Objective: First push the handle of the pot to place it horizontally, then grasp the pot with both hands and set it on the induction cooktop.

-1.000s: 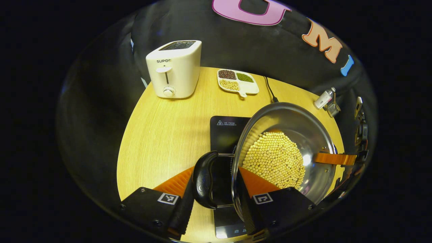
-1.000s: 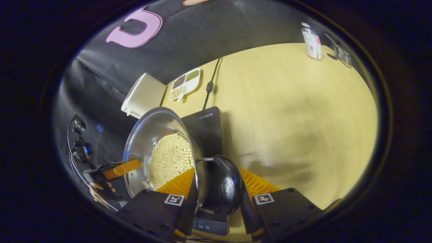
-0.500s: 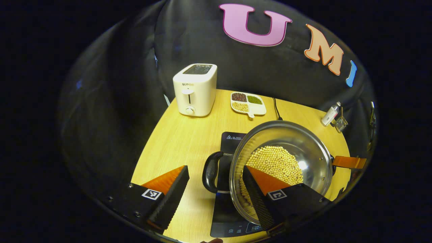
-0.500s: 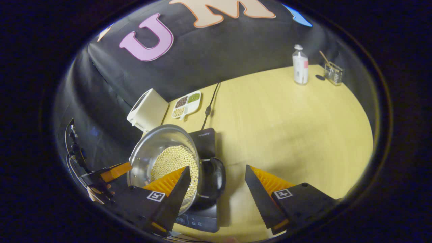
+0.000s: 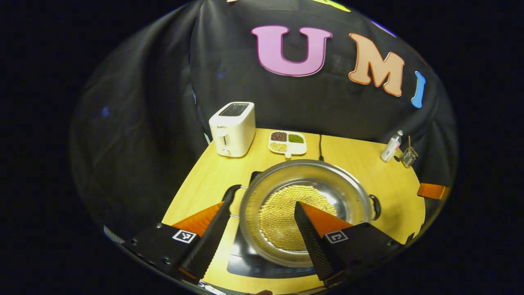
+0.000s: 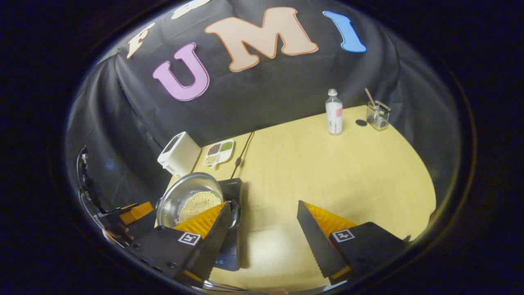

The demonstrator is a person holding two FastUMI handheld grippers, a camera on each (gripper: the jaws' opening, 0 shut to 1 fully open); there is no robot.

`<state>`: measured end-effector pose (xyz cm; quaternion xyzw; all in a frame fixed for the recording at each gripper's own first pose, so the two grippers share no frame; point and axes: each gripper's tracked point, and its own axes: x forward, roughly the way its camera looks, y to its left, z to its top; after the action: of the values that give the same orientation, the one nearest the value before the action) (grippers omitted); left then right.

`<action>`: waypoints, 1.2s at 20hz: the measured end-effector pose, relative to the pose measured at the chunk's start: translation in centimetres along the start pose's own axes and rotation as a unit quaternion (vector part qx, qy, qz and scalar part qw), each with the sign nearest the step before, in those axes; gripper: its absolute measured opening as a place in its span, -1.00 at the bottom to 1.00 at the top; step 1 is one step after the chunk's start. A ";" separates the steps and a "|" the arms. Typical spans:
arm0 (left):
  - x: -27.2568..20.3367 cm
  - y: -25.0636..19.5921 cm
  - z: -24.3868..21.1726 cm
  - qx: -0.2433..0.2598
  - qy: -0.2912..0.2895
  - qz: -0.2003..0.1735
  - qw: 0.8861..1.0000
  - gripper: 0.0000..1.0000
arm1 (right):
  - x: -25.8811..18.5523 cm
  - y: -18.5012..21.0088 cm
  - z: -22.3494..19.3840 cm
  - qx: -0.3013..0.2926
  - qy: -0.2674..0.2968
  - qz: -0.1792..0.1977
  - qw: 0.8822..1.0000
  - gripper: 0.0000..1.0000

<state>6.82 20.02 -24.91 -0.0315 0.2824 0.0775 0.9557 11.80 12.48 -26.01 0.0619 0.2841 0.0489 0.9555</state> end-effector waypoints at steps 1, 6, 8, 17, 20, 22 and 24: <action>-1.2 -1.8 0.7 0.002 -0.015 0.000 1.000 0.96 | -1.2 -0.6 1.0 -0.005 -0.011 0.008 1.000 0.99; -7.4 -11.4 4.2 -0.001 -0.095 -0.003 0.996 0.94 | -7.8 -5.0 7.4 -0.044 -0.078 0.032 0.995 0.99; -9.8 -15.6 5.9 -0.004 -0.127 -0.021 0.992 0.93 | -11.2 -7.0 10.2 -0.058 -0.114 0.036 0.991 0.99; -18.4 -28.4 12.4 0.010 -0.245 -0.063 0.967 0.93 | -25.1 -15.8 19.4 -0.089 -0.261 -0.002 0.961 0.84; -20.0 -30.6 13.6 0.021 -0.281 -0.064 0.957 0.93 | -27.7 -17.9 19.9 -0.102 -0.286 -0.026 0.952 0.83; -20.7 -31.9 13.4 0.026 -0.287 -0.073 0.955 0.87 | -29.1 -18.5 19.4 -0.108 -0.292 -0.036 0.950 0.84; -21.1 -33.2 12.8 0.034 -0.288 -0.086 0.953 0.87 | -29.9 -18.6 18.9 -0.110 -0.295 -0.036 0.948 0.84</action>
<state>1.66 -14.13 -2.14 0.0004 -0.0063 -0.0091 0.9999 -1.69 -11.46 2.99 -0.0418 -0.0160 0.0249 0.9987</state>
